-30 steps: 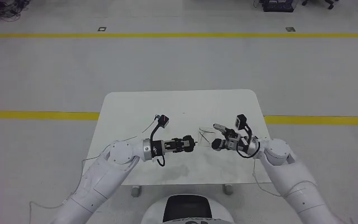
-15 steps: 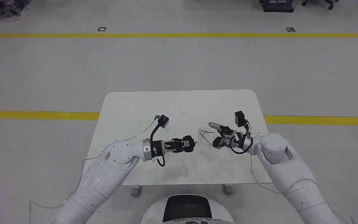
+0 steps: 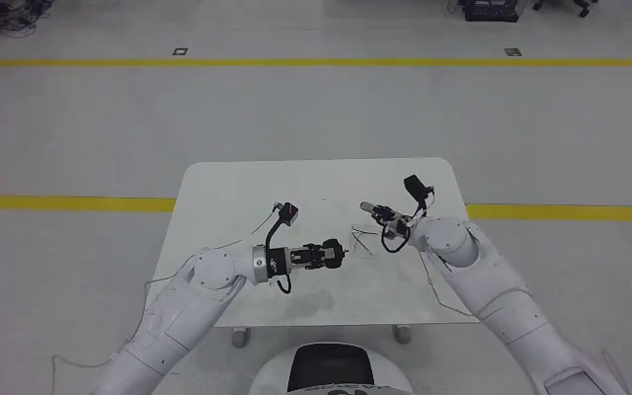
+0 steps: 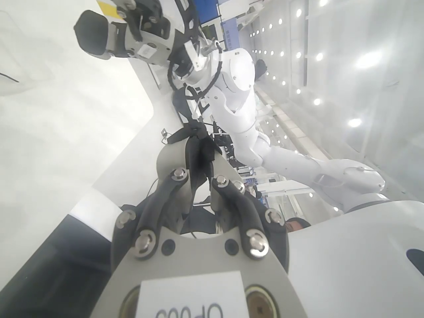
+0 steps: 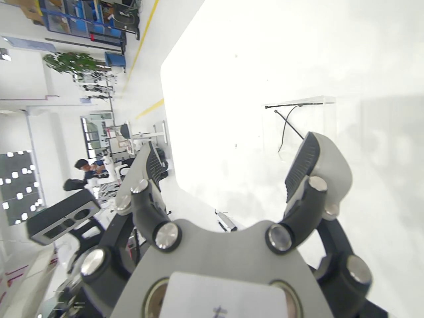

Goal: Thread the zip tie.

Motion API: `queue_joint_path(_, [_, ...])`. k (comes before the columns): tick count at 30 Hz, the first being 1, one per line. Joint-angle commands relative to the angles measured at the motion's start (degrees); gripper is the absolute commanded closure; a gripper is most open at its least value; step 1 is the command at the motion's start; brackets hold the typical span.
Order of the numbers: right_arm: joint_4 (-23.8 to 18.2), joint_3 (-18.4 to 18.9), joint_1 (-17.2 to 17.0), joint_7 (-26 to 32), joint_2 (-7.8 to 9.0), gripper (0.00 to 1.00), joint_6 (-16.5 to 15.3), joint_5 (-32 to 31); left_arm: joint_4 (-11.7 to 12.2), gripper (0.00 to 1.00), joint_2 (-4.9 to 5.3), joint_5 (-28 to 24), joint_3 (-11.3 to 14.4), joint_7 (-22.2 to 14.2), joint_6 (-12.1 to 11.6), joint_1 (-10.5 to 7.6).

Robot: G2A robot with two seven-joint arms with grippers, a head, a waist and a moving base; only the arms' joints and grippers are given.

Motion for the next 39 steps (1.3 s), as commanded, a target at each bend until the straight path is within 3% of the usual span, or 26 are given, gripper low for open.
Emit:
queue_joint_path(1, [0.97, -0.96, 0.78, 1.39, -0.17, 0.0, 0.0, -1.68, 0.0, 1.0, 0.0, 0.0, 0.0, 0.0, 0.0, 0.0])
queue_joint_path(10, [0.9, -1.0, 0.74, 1.14, -0.18, 0.0, -0.08, -1.88, 0.0, 1.0, 0.0, 0.0, 0.0, 0.0, 0.0, 0.0])
queue_joint_path(14, [0.23, -2.9, 2.53, 1.99, -0.24, 0.0, 0.0, -10.11, 0.0, 1.0, 0.0, 0.0, 0.0, 0.0, 0.0, 0.0])
queue_joint_path(18, [2.55, -5.16, 5.53, 6.31, -1.11, 0.0, 0.0, -18.79, 0.0, 1.0, 0.0, 0.0, 0.0, 0.0, 0.0, 0.0])
queue_joint_path(23, [5.85, -7.85, 8.95, 14.11, -3.87, 0.0, 0.0, -29.59, 0.0, 1.0, 0.0, 0.0, 0.0, 0.0, 0.0, 0.0])
queue_joint_path(28, [6.28, -8.34, 8.93, 19.89, -6.25, 0.0, 0.0, -36.22, 0.0, 1.0, 0.0, 0.0, 0.0, 0.0, 0.0, 0.0])
queue_joint_path(37, [6.3, -7.99, 8.81, 20.33, -6.49, 0.0, 0.0, -36.48, 0.0, 1.0, 0.0, 0.0, 0.0, 0.0, 0.0, 0.0])
queue_joint_path(39, [6.18, -8.79, 8.49, 19.36, -6.45, 0.0, -1.91, -38.55, 0.0, 1.0, 0.0, 0.0, 0.0, 0.0, 0.0, 0.0])
